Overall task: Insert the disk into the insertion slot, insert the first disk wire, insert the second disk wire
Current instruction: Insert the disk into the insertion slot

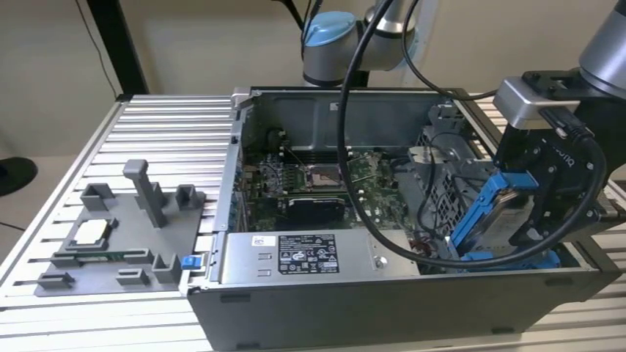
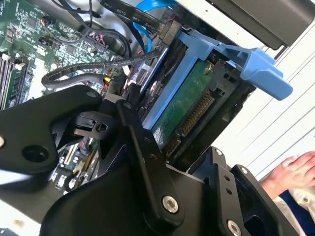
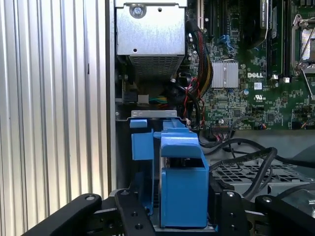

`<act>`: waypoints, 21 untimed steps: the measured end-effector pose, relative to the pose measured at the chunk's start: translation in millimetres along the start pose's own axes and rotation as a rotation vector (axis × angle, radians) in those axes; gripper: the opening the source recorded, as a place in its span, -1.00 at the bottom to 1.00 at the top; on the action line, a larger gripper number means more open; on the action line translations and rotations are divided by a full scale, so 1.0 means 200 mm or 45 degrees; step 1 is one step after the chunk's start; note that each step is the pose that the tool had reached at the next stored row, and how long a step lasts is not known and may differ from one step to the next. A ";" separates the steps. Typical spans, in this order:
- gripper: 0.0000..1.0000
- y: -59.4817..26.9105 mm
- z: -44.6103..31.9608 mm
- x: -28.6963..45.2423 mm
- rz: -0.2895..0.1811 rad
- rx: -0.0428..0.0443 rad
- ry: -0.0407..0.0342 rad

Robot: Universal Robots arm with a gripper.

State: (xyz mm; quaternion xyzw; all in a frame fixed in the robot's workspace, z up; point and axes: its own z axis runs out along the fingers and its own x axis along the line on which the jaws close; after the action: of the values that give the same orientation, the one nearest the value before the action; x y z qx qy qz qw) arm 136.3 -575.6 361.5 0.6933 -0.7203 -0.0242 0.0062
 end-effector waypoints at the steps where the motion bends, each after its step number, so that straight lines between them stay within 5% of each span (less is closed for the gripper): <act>1: 1.00 0.000 0.000 0.000 0.000 0.000 -0.0003; 2: 1.00 0.000 0.000 0.000 0.000 0.001 -0.0008; 3: -1.00 0.000 -0.001 0.000 0.000 0.001 -0.0015; 9: -1.00 0.002 -0.052 -0.001 0.001 0.001 -0.0021; 16: -1.00 0.006 -0.068 -0.001 0.003 0.004 -0.0034; 21: -1.00 0.047 -0.062 0.000 0.002 0.023 -0.0074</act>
State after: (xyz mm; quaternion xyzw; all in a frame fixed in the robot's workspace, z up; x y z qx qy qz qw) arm 127.5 -575.6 374.3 0.6925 -0.7211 -0.0196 -0.0022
